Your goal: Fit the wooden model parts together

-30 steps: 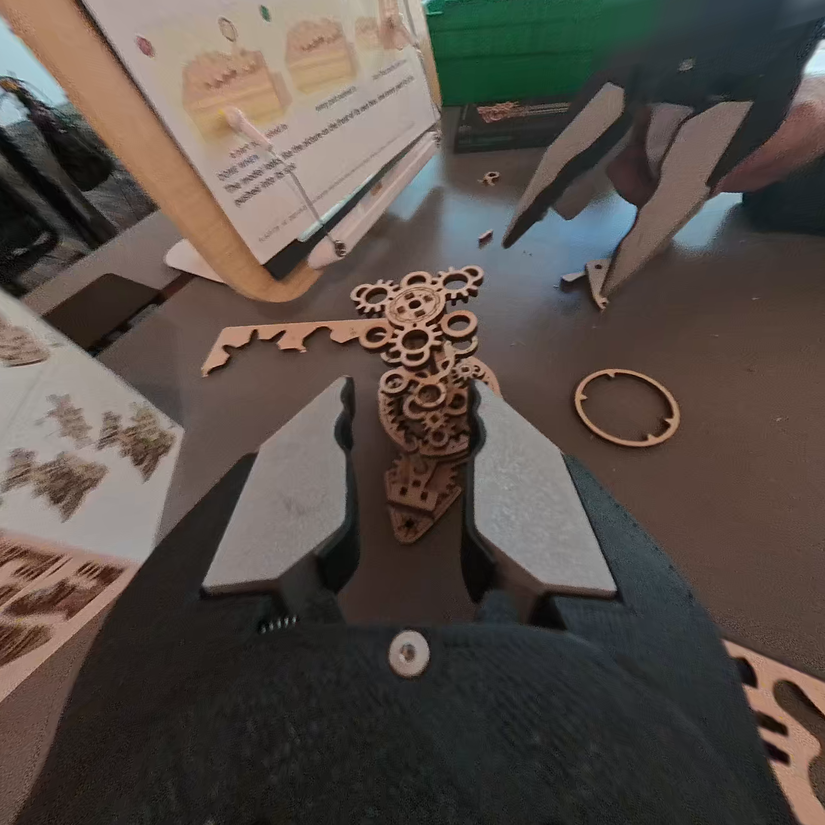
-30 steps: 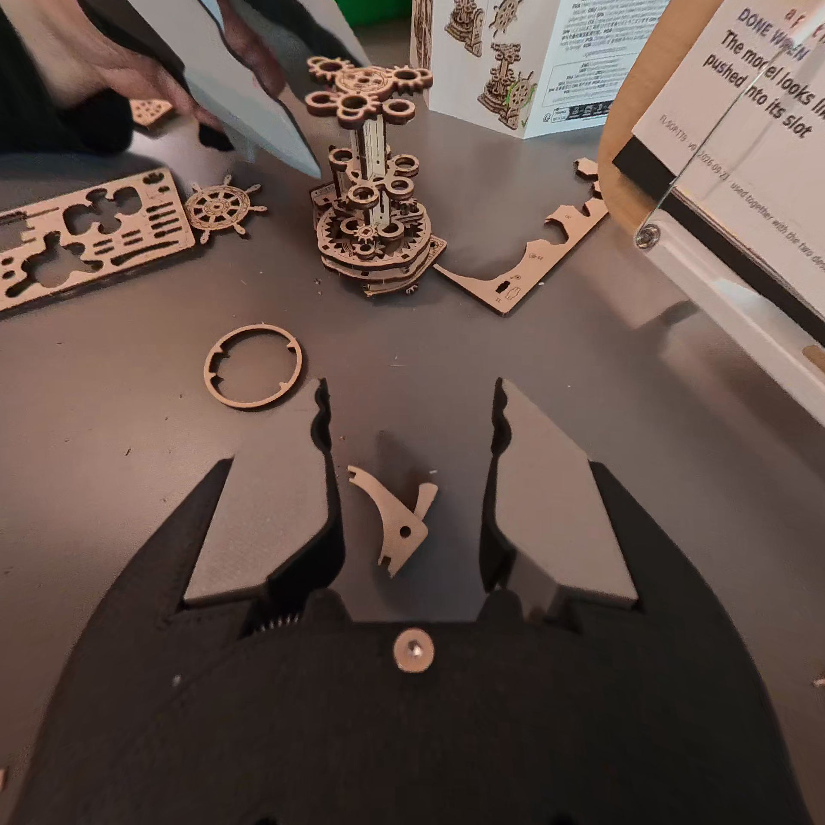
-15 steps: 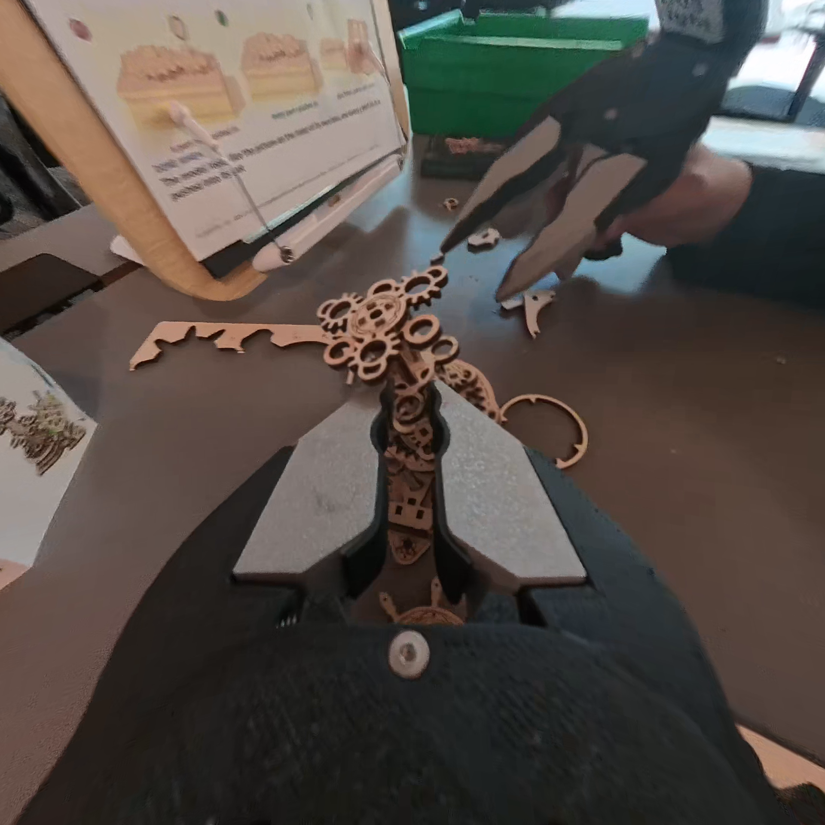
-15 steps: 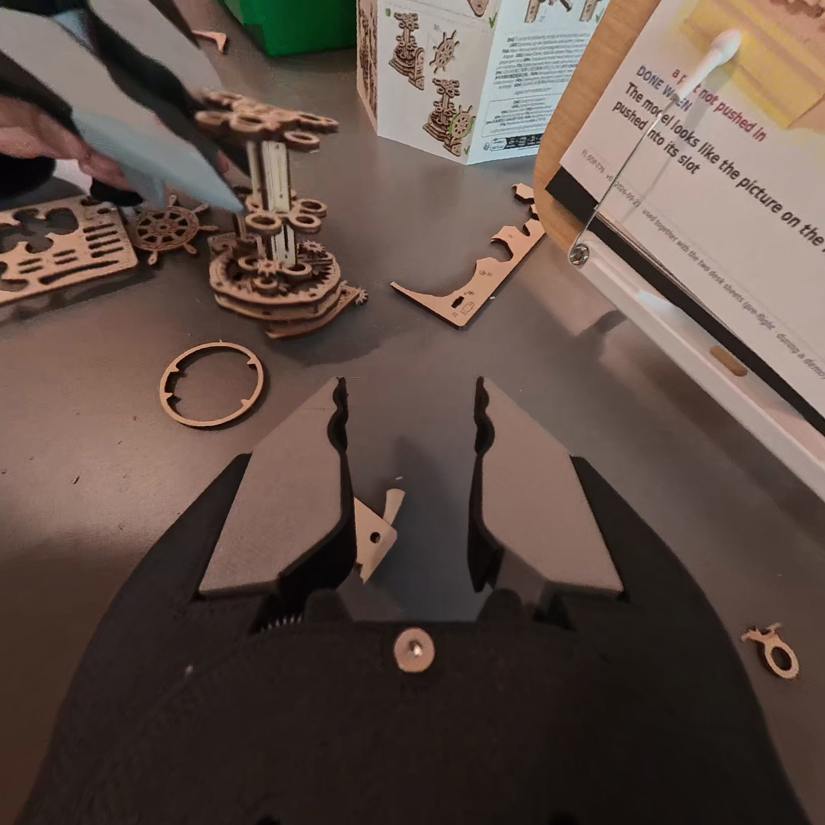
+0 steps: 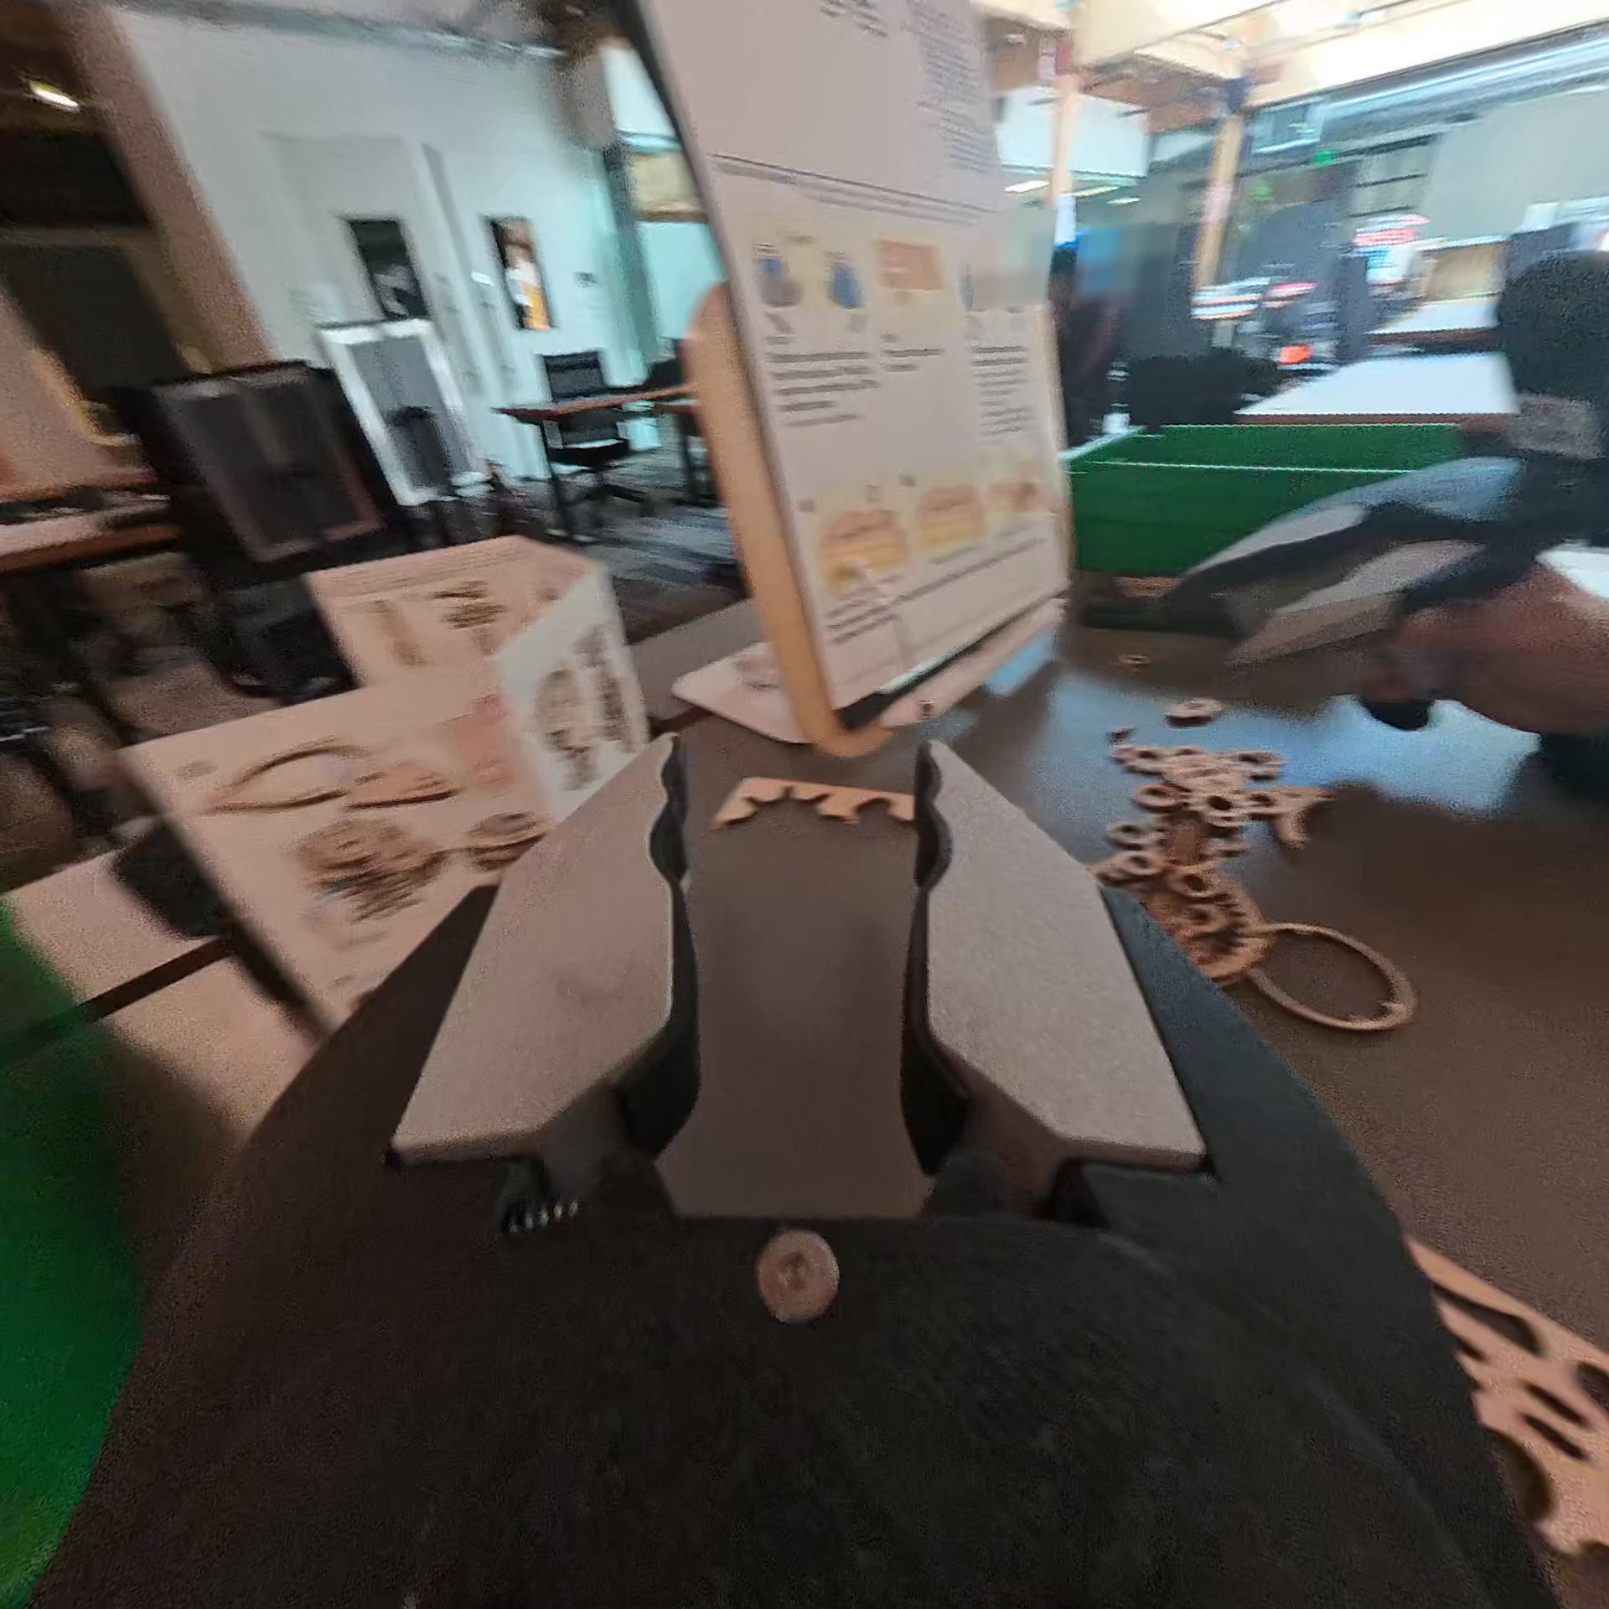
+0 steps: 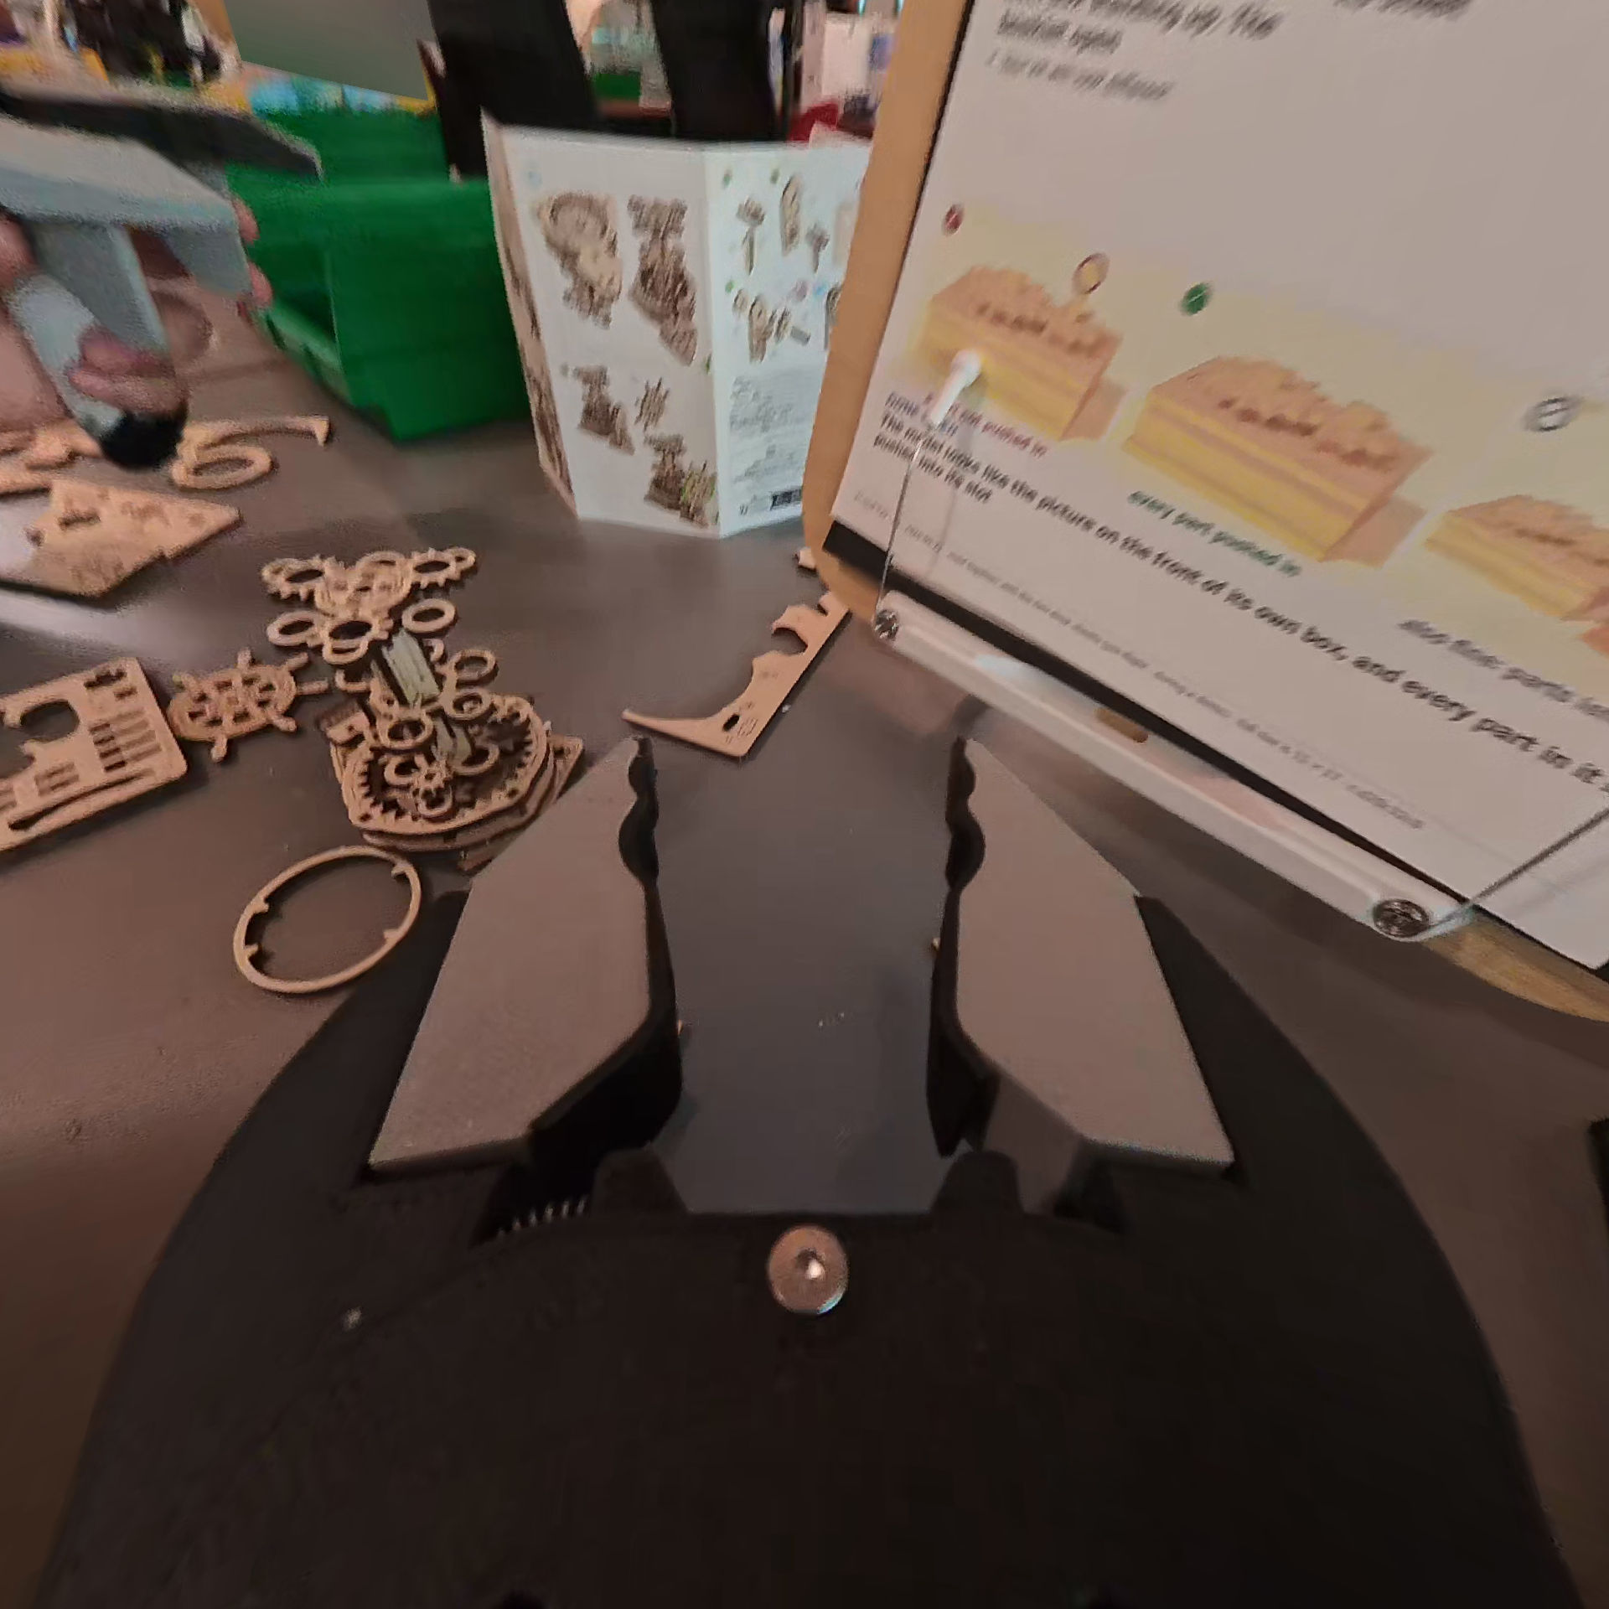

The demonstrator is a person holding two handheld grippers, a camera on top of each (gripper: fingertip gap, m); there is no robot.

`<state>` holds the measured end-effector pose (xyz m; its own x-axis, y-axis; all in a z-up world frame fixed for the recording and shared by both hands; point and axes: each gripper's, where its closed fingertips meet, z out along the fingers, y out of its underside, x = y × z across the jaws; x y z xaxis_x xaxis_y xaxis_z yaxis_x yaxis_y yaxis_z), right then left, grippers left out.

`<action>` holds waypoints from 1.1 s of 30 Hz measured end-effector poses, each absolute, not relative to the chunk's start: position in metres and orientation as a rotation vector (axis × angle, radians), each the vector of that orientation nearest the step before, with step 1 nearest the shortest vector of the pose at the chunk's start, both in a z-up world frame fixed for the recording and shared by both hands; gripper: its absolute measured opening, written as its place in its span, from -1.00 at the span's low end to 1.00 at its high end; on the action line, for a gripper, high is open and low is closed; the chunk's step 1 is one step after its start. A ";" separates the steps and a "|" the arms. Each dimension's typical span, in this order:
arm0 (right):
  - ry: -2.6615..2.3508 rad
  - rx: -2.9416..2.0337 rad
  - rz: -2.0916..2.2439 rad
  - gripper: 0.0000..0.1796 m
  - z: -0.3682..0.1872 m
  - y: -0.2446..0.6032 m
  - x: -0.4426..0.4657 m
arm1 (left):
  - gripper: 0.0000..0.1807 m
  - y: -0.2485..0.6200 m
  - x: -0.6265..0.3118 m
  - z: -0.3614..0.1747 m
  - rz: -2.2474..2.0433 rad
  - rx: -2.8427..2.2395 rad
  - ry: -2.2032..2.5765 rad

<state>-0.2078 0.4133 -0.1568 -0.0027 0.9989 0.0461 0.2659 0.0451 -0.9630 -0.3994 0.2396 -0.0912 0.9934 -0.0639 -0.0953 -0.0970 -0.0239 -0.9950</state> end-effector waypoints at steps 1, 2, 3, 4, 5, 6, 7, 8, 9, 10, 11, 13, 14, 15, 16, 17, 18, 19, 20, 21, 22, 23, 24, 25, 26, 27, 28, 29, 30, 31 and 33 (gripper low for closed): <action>-1.386 -1.369 1.058 -0.27 -0.152 0.416 -0.206 | -0.50 0.233 -0.416 -0.092 0.069 -1.593 0.088; -1.352 -1.368 1.084 -0.26 -0.148 0.419 -0.205 | -0.51 0.228 -0.427 -0.094 0.078 -1.596 0.060; -1.323 -1.368 1.110 -0.25 -0.144 0.421 -0.204 | -0.51 0.224 -0.433 -0.096 0.058 -1.601 0.039; -1.298 -1.370 1.133 -0.25 -0.142 0.422 -0.203 | -0.51 0.220 -0.436 -0.099 0.027 -1.607 0.019; -1.278 -1.374 1.149 -0.24 -0.140 0.424 -0.203 | -0.51 0.218 -0.437 -0.100 -0.005 -1.617 0.005; -1.260 -1.379 1.159 -0.23 -0.139 0.426 -0.202 | -0.51 0.217 -0.435 -0.101 -0.032 -1.624 0.004; -1.246 -1.381 1.166 -0.23 -0.138 0.427 -0.202 | -0.52 0.217 -0.434 -0.102 -0.051 -1.628 0.003; -1.237 -1.379 1.174 -0.23 -0.136 0.427 -0.201 | -0.53 0.218 -0.431 -0.104 -0.066 -1.635 0.006; -1.228 -1.377 1.181 -0.22 -0.135 0.427 -0.201 | -0.54 0.220 -0.427 -0.107 -0.080 -1.643 0.008; -1.220 -1.374 1.193 -0.20 -0.134 0.427 -0.201 | -0.56 0.222 -0.422 -0.110 -0.097 -1.651 0.013; -1.216 -1.366 1.215 -0.19 -0.133 0.425 -0.202 | -0.58 0.224 -0.416 -0.115 -0.116 -1.661 0.025; -1.210 -1.356 1.273 -0.15 -0.129 0.419 -0.204 | -0.62 0.229 -0.405 -0.124 -0.133 -1.686 0.055; -1.208 -1.354 1.298 -0.12 -0.129 0.416 -0.205 | -0.63 0.231 -0.400 -0.129 -0.130 -1.698 0.072; -1.209 -1.351 1.321 -0.09 -0.128 0.413 -0.206 | -0.65 0.233 -0.396 -0.132 -0.121 -1.707 0.090; -1.209 -1.354 1.339 -0.06 -0.128 0.411 -0.207 | -0.68 0.234 -0.394 -0.135 -0.107 -1.713 0.104; -1.211 -1.359 1.351 -0.05 -0.129 0.409 -0.209 | -0.69 0.235 -0.392 -0.137 -0.094 -1.718 0.115; -1.223 -1.366 1.363 -0.03 -0.130 0.406 -0.210 | -0.72 0.236 -0.389 -0.140 -0.087 -1.726 0.126; -1.240 -1.374 1.371 -0.02 -0.133 0.403 -0.212 | -0.74 0.238 -0.387 -0.144 -0.082 -1.736 0.136; -1.258 -1.380 1.372 -0.01 -0.135 0.401 -0.214 | -0.76 0.239 -0.384 -0.148 -0.077 -1.748 0.149; -1.276 -1.385 1.368 0.00 -0.138 0.399 -0.215 | -0.76 0.240 -0.381 -0.154 -0.072 -1.764 0.167; -1.294 -1.391 1.363 0.00 -0.141 0.397 -0.217 | -0.77 0.242 -0.379 -0.159 -0.062 -1.781 0.183; -1.307 -1.400 1.358 0.00 -0.145 0.396 -0.218 | -0.78 0.243 -0.376 -0.162 -0.052 -1.791 0.197; -1.314 -1.409 1.356 0.01 -0.147 0.395 -0.219 | -0.79 0.244 -0.374 -0.165 -0.052 -1.797 0.211; -1.320 -1.416 1.362 0.01 -0.149 0.394 -0.219 | -0.79 0.245 -0.372 -0.169 -0.056 -1.807 0.220; -1.323 -1.421 1.371 0.01 -0.149 0.393 -0.219 | -0.79 0.245 -0.370 -0.172 -0.060 -1.818 0.224; -1.326 -1.422 1.378 0.01 -0.149 0.392 -0.220 | -0.79 0.245 -0.370 -0.173 -0.065 -1.825 0.228; -1.328 -1.421 1.382 0.01 -0.149 0.391 -0.220 | -0.79 0.245 -0.369 -0.173 -0.070 -1.828 0.231; -1.332 -1.417 1.384 0.01 -0.148 0.389 -0.220 | -0.80 0.245 -0.368 -0.173 -0.074 -1.826 0.231; -1.336 -1.413 1.387 0.00 -0.148 0.388 -0.220 | -0.80 0.245 -0.368 -0.173 -0.073 -1.823 0.231; -1.342 -1.409 1.390 -0.01 -0.148 0.386 -0.221 | -0.81 0.244 -0.368 -0.172 -0.069 -1.821 0.231; -1.358 -1.408 1.390 -0.01 -0.149 0.383 -0.222 | -0.82 0.244 -0.368 -0.172 -0.072 -1.821 0.231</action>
